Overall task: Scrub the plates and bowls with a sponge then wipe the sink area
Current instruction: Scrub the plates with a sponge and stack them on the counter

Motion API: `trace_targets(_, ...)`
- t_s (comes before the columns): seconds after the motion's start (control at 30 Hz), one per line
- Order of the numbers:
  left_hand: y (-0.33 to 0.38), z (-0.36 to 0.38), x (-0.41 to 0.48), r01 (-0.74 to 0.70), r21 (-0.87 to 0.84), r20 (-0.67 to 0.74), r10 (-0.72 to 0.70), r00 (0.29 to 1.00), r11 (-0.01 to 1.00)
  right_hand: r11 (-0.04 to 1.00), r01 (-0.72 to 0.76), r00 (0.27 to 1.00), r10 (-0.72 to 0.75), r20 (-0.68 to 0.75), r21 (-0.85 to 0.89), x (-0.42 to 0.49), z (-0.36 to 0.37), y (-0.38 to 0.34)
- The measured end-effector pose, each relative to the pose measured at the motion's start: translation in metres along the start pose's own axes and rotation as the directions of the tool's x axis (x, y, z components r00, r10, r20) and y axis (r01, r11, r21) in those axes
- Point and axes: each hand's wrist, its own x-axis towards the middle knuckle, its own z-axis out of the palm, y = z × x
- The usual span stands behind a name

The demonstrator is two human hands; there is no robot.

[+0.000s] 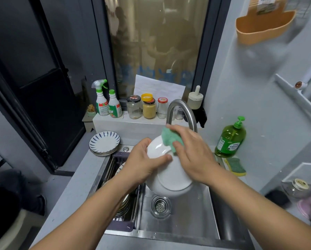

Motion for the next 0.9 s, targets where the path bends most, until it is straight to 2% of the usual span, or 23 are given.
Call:
trace_targets(0.07, -0.006, 0.005, -0.001, -0.028, 0.027, 0.043, 0.027, 0.999, 0.999, 0.986, 0.14, 0.984, -0.129, 0.122, -0.087, 0.001, 0.005, 0.004)
trace_targets(0.13, -0.009, 0.002, -0.002, -0.034, 0.031, 0.038, 0.032, 0.999, 0.999, 0.971, 0.207, 0.962, -0.179, 0.206, -0.118, -0.002, 0.007, 0.017)
trace_targets(0.17, -0.01, -0.002, -0.003, -0.034, 0.037, 0.018, 0.034, 0.999, 0.999, 0.981, 0.175, 0.965, -0.154, 0.213, -0.082, -0.005, 0.006, 0.026)
trace_targets(0.23, -0.007, -0.011, -0.004, -0.025, 0.066, -0.027, 0.027, 0.999, 0.998, 0.994, -0.023, 0.983, 0.003, 0.186, 0.107, -0.015, 0.001, 0.039)
trace_targets(0.3, -0.004, -0.013, -0.004, -0.031, 0.087, -0.025, 0.033, 0.999, 0.996, 0.931, -0.208, 0.97, 0.158, 0.184, 0.301, -0.021, -0.003, 0.038)
trace_targets(0.33, -0.002, -0.012, -0.004, -0.039, 0.107, 0.0, 0.039, 0.999, 0.993, 0.917, -0.237, 0.965, 0.185, 0.185, 0.322, -0.021, -0.003, 0.033)
trace_targets(0.47, 0.003, -0.003, -0.001, -0.125, 0.288, 0.105, 0.099, 0.99, 0.95, 0.987, -0.103, 0.988, 0.088, 0.128, 0.119, -0.006, -0.004, 0.007)
trace_targets(0.53, 0.009, -0.001, -0.001, -0.123, 0.301, 0.092, 0.099, 0.991, 0.946, 0.994, -0.079, 0.991, 0.07, 0.112, 0.076, 0.002, -0.006, 0.008)
trace_targets(0.6, 0.015, -0.003, 0.002, -0.094, 0.231, 0.036, 0.088, 0.995, 0.968, 0.989, -0.099, 0.992, 0.09, 0.084, 0.11, 0.002, -0.008, 0.021)
trace_targets(0.73, 0.023, -0.009, 0.008, -0.037, 0.006, -0.203, 0.037, 0.978, 0.999, 0.888, -0.279, 0.955, 0.295, 0.013, 0.365, -0.017, 0.001, 0.034)
trace_targets(0.83, 0.02, -0.004, 0.009, 0.022, -0.218, -0.257, -0.079, 0.963, 0.976, 0.907, -0.204, 0.942, 0.285, -0.179, 0.369, -0.033, 0.02, 0.023)
trace_targets(0.9, 0.013, 0.0, 0.007, 0.056, -0.315, -0.265, -0.145, 0.953, 0.947, 0.928, -0.176, 0.939, 0.259, -0.228, 0.328, -0.038, 0.027, 0.016)
